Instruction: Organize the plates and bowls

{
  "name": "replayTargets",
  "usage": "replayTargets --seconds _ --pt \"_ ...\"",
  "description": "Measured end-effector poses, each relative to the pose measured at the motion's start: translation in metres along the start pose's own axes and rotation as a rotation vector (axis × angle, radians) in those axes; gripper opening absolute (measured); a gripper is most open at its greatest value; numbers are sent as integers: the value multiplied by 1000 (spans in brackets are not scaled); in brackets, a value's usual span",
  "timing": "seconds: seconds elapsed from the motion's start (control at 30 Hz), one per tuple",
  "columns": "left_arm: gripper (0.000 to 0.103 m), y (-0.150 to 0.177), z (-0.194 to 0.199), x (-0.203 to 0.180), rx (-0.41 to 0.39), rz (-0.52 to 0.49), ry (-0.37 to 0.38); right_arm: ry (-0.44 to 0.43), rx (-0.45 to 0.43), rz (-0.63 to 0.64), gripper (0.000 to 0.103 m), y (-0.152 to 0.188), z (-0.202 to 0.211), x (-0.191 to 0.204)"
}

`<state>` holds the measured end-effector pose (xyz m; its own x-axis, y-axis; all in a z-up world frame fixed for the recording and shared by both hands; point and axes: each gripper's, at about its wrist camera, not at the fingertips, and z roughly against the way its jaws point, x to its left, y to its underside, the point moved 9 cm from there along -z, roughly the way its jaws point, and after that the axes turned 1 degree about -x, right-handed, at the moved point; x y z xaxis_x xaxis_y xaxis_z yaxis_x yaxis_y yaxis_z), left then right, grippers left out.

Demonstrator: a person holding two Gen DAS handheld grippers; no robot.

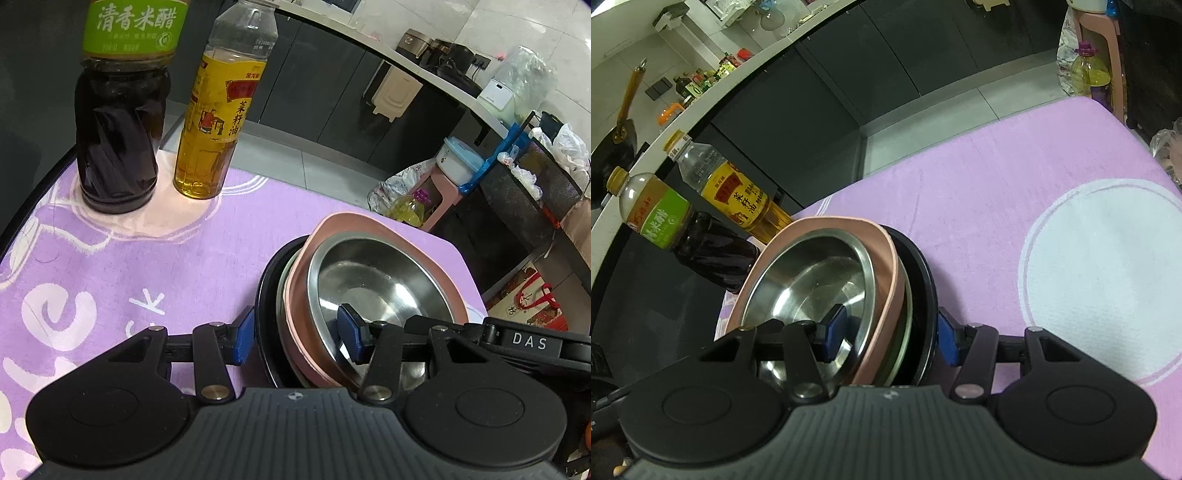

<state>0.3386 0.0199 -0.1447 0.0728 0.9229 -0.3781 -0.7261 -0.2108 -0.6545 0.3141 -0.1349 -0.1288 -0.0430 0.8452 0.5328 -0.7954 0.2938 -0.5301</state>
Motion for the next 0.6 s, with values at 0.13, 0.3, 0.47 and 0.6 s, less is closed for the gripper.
replayTargets --seconds 0.13,0.3,0.47,0.6 --pt "46 0 -1 2 -1 15 10 -1 -8 3 54 1 0 -1" --pt "45 0 0 8 1 49 30 -8 -8 -8 54 0 1 -3" --pt "45 -6 17 7 -77 -15 -26 3 -42 4 54 -4 11 -3" --pt "45 -9 36 6 -113 1 -30 19 -71 5 54 -6 21 -3"
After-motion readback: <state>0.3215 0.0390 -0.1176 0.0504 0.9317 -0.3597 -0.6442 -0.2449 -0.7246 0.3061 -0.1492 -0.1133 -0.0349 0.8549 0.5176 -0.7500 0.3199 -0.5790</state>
